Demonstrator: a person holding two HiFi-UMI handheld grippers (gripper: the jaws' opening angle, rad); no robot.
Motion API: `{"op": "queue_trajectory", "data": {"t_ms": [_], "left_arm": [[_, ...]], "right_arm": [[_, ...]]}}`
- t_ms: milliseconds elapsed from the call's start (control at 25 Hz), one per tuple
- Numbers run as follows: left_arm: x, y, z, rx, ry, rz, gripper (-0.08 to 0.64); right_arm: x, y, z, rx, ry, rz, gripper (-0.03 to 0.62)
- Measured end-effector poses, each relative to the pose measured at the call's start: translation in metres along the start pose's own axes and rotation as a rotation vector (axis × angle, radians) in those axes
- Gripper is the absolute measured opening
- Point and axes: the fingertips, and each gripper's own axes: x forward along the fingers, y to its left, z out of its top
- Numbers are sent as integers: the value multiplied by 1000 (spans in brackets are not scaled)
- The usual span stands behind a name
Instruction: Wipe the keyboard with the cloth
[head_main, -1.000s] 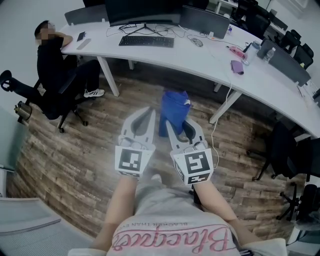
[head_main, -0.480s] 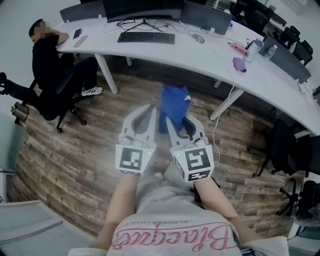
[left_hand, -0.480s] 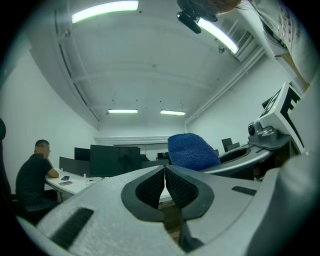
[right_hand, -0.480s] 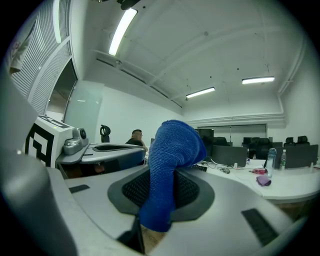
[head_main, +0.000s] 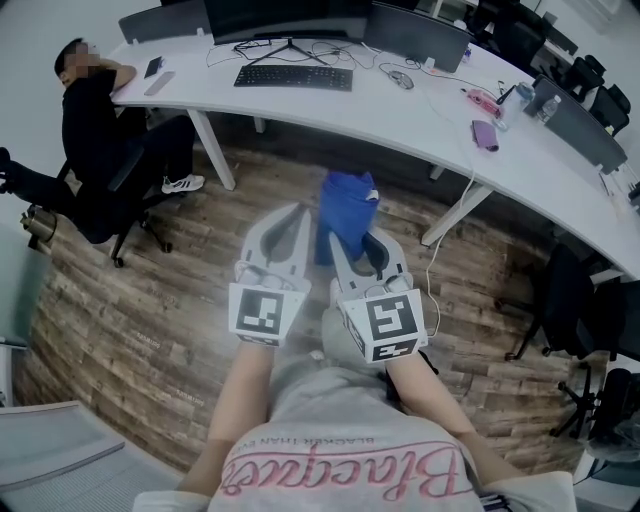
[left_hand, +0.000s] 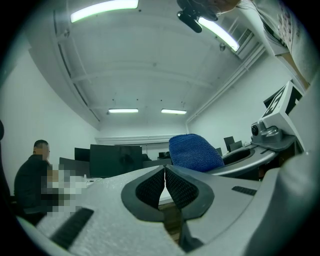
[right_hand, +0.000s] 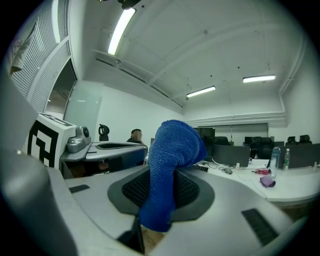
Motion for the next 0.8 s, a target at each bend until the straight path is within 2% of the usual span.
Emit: {"op": "queue_trajectory", "data": {"t_ms": [440, 560, 800], "left_arm": [[82, 43, -14, 36, 14, 18, 6], [108, 57, -18, 15, 18, 36, 6], [161, 80, -26, 22, 29, 51, 6]], "right_arm": [[82, -52, 1, 19, -8, 19, 94], [108, -70, 3, 18, -5, 28, 94], [155, -108, 9, 25, -5, 45, 94]]}}
